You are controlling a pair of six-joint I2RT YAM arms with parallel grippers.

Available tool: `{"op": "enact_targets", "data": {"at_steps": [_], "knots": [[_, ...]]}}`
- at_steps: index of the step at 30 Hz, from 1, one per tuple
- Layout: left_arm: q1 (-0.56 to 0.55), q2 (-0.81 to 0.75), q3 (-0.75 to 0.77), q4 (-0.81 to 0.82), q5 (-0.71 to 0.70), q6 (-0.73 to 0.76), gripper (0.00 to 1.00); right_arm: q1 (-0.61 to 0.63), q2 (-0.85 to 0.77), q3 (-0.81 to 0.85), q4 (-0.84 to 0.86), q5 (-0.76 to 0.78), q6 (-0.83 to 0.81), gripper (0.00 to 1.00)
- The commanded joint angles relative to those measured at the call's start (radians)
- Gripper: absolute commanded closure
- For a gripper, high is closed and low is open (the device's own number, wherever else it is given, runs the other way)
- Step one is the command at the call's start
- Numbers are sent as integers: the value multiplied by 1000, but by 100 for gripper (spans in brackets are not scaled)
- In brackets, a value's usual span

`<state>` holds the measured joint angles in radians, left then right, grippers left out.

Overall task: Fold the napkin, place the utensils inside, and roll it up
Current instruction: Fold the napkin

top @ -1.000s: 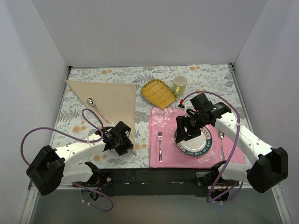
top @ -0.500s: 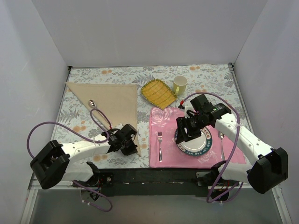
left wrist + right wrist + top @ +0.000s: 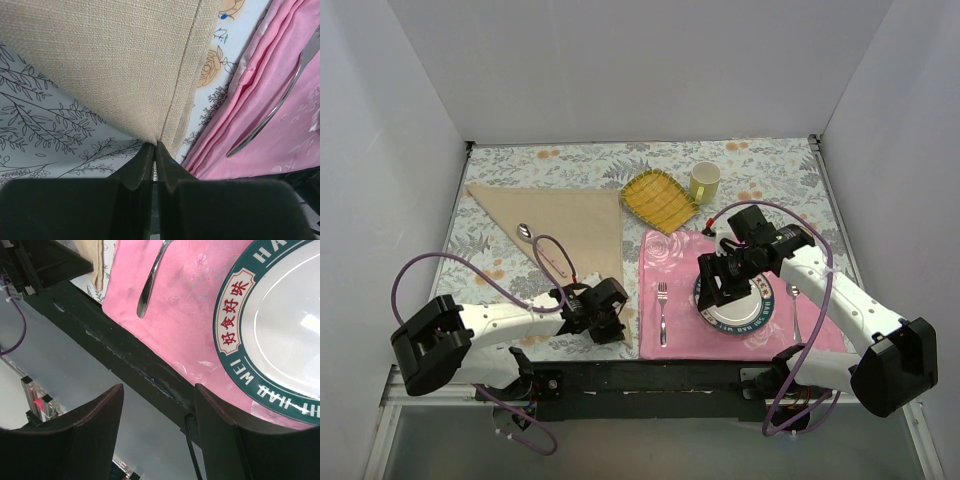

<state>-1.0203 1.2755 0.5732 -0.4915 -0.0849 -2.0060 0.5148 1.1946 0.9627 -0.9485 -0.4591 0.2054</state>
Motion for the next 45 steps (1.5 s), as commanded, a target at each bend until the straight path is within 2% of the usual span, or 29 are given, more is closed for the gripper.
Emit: {"op": "enact_targets", "data": {"at_steps": [1, 4, 5, 7, 8, 10, 11, 18, 21, 24, 28, 33, 38, 39, 42, 45], "knots": [[-15, -8, 0, -128, 2, -424, 84, 4, -20, 4, 17, -13, -12, 34], [-17, -16, 49, -173, -21, -364, 55, 4, -12, 19, 11, -9, -15, 34], [-17, -15, 66, -202, -27, -349, 42, 4, -4, 22, 10, -9, -15, 34], [-17, -10, 126, -229, -47, -285, 33, 2, 6, 39, 1, -7, -20, 34], [-17, -7, 143, -248, -50, -268, 25, 4, 11, 44, -2, -3, -23, 34], [-15, -2, 197, -262, -44, -231, 22, 4, 14, 56, -4, 2, -23, 34], [-15, 8, 218, -278, -39, -200, 17, 2, 16, 56, -4, 5, -24, 34], [54, 100, 430, -409, -10, -16, 15, 4, 25, 57, 5, 4, -26, 34], [162, 107, 513, -441, 7, 97, 15, 2, 34, 65, 7, -1, -26, 34], [311, 91, 576, -433, 27, 217, 15, 2, 45, 80, 7, -3, -23, 34], [573, 94, 657, -380, 57, 373, 15, 4, 60, 93, 8, -7, -20, 33], [849, 127, 685, -250, 189, 455, 15, 4, 82, 106, 8, -19, -14, 33], [1060, 212, 763, -191, 160, 562, 15, 4, 111, 159, 16, -32, -4, 33], [1132, 222, 771, -170, 168, 576, 16, 4, 114, 166, 14, -36, 3, 33], [1248, 269, 786, -73, 197, 601, 17, 5, 128, 174, 27, -44, 11, 33], [1327, 321, 771, 30, 258, 612, 19, 4, 161, 186, 16, -41, 12, 33]]}}
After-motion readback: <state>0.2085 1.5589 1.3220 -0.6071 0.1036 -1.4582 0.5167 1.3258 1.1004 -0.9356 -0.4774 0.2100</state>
